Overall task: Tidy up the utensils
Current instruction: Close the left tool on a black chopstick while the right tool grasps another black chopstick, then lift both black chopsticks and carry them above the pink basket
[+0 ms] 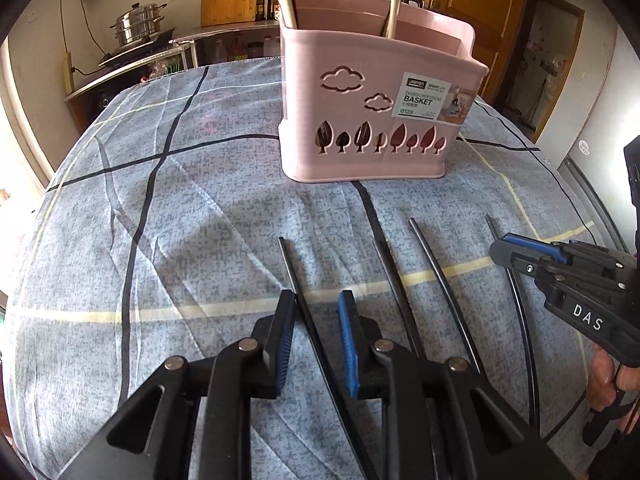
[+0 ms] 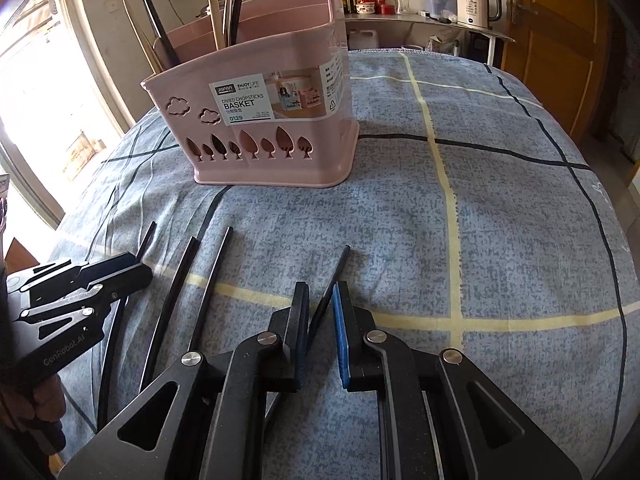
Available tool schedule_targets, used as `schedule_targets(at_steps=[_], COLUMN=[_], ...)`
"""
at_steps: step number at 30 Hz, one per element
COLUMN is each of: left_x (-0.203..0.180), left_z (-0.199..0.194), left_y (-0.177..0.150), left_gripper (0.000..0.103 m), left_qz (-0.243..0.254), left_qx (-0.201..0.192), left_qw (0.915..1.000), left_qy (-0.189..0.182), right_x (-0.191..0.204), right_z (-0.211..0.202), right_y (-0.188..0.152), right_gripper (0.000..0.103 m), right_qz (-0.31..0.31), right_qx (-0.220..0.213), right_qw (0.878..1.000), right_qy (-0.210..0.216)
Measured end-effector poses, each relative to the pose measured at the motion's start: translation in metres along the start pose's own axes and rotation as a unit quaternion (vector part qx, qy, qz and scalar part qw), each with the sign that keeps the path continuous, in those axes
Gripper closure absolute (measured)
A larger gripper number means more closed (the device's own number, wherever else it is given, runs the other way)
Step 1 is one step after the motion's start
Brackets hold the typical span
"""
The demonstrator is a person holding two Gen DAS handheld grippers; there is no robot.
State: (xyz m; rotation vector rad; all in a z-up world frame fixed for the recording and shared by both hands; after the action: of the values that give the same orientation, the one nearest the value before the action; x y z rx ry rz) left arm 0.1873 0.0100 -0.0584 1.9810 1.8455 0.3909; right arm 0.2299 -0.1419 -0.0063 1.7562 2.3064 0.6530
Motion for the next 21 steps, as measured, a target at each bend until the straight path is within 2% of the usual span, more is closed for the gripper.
schedule_targets(at_steps=[4,7,11,16,21], left_x=[-0.001,0.002,0.004,0.004,0.002], left_z=[0.001,0.002,-0.008,-0.043,-0.097], left_y=[0.004,0.007,0.012,0.020,0.033], left_gripper=[0.093,0.094,0.094,0.095,0.097], left_qz=[0.000,-0.005,-0.007,0.002,0.016], left_qx=[0.004,0.010,0.006,-0.028,-0.086], left_qw=[1.0000,0.9999,0.9997,0.9991,0.9953], left_qy=[-0.002,-0.010,-0.022,-0.033,-0.043], right_x=[0.001,0.000,0.004,0.006,0.010], right_z=[0.001,0.000,-0.013,-0.045,-0.088], right_y=[0.003,0.005,0.009,0.018,0.029], right_gripper=[0.094,0.096,0.096,0.097,0.098], right_qz=[-0.004,-0.005,-0.013,-0.020,-0.031], right_qx=[0.004,0.008,-0.008,-0.047,-0.096], right_qw=[1.000,1.000,0.999,0.998,0.994], right_qy=[0.005,0.023,0.033,0.044,0.049])
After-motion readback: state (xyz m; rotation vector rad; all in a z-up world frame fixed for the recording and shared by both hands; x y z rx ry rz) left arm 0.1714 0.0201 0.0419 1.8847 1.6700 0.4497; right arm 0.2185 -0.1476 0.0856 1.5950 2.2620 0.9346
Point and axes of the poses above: each gripper's, at about its wrist camera, not at the fingertips, and z roughly the way its jaws point, x to its left, y to its top, the point moved 1 cm from there along z, roughly the way its jaws point, and after that the axes turned 7 degrees about x, right-handed, at the moved point
